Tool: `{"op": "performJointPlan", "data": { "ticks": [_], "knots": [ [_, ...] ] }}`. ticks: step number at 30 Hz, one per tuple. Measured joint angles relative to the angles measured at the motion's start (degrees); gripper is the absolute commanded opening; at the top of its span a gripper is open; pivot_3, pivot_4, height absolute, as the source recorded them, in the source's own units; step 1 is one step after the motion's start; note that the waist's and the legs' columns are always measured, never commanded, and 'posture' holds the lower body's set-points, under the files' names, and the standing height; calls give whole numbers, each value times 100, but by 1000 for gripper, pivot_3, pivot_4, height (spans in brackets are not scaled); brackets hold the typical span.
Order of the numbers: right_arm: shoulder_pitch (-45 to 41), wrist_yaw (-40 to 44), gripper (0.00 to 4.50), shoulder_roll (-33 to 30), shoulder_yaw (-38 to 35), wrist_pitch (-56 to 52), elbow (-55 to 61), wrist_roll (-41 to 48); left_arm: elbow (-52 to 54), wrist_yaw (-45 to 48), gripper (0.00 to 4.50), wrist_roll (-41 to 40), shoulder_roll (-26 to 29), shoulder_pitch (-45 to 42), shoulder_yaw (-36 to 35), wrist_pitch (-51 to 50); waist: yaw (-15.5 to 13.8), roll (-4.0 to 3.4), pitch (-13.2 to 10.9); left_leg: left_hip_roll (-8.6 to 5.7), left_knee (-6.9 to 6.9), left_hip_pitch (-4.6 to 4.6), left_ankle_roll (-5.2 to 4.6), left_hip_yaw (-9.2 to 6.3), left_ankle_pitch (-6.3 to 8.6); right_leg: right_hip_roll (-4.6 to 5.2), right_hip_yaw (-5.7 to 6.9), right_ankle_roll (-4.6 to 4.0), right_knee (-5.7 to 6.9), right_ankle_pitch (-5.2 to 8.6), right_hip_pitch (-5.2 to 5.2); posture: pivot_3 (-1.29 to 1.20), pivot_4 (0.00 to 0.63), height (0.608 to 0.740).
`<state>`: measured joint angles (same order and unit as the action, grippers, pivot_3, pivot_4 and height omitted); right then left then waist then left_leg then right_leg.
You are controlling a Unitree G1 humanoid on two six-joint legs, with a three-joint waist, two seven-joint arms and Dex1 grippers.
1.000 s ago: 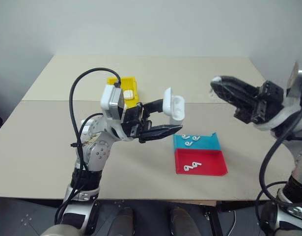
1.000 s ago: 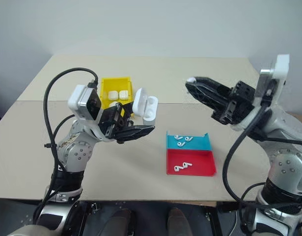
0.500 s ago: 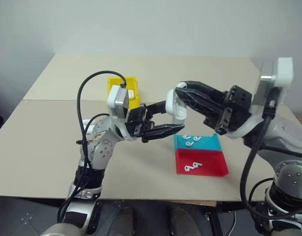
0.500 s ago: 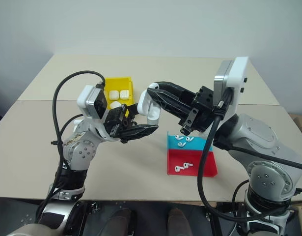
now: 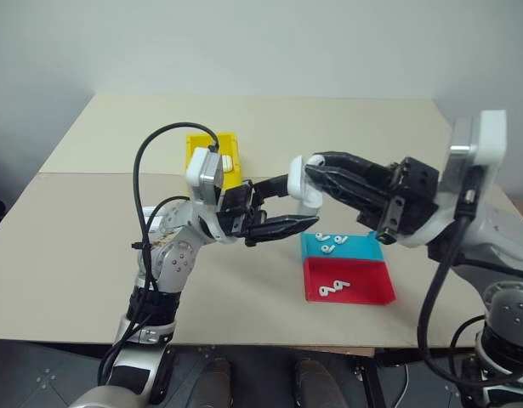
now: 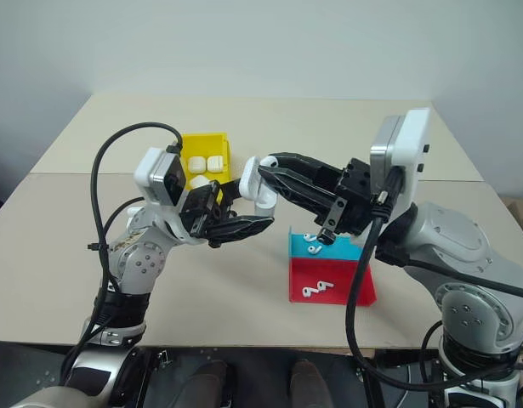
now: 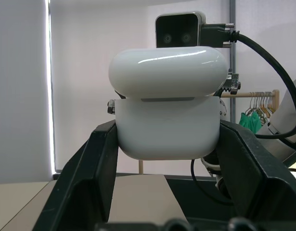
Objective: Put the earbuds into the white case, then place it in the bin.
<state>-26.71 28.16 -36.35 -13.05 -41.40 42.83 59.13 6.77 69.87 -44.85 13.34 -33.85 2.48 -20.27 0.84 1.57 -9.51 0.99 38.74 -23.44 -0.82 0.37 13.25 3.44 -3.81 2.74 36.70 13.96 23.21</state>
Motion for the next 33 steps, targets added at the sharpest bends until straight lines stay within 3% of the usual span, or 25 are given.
{"op": "performJointPlan", "data": {
  "ticks": [8,16,20,23,25,27,30,33],
  "knots": [
    [42,205,3200,-283,68,226,-149,-233,-2,38,2765,37,31,1,-2,6,-1,0,0,0,0,0,0,0,0,0,1,0,-1,0,0,0,150,740],
    [-6,347,3200,-469,84,258,-342,-246,-51,27,2765,190,-30,1,-2,48,-2,1,0,0,0,-2,0,0,0,0,1,0,-3,0,0,0,150,740],
    [-246,480,3200,-567,-174,197,-911,203,-47,10,2765,193,-21,1,-25,109,-3,2,-1,0,0,-1,0,1,0,0,1,-1,-3,0,-1,0,150,740],
    [-512,912,3200,-1046,-411,179,-1665,243,-47,41,2765,196,29,1,-56,151,-5,1,-1,0,-3,-1,-1,7,0,1,1,-1,-8,0,-2,0,150,740],
    [-679,1489,3200,-1655,18,342,-2120,-491,-45,21,2765,197,23,2,-67,165,-4,0,-1,0,-3,-2,-2,25,1,1,1,-1,-10,0,0,0,150,740],
    [-909,2322,3200,-2318,948,848,-2673,-1726,9,-49,2765,198,10,26,-89,186,5,1,-2,5,-5,-1,-3,46,2,-1,3,-1,-16,0,3,0,150,740],
    [-1331,3396,3200,-2467,2099,1691,-3398,-3048,76,-114,2765,199,1,73,-108,268,56,0,-2,7,-10,2,-3,56,2,-3,-5,-2,-15,1,7,0,150,740],
    [-2019,4367,3200,-2193,3192,2905,-4470,-4407,146,-195,2765,203,-3,131,-121,305,104,-2,-4,6,-10,2,-2,57,1,-3,-7,-1,-11,0,9,0,150,740]
  ]
}}
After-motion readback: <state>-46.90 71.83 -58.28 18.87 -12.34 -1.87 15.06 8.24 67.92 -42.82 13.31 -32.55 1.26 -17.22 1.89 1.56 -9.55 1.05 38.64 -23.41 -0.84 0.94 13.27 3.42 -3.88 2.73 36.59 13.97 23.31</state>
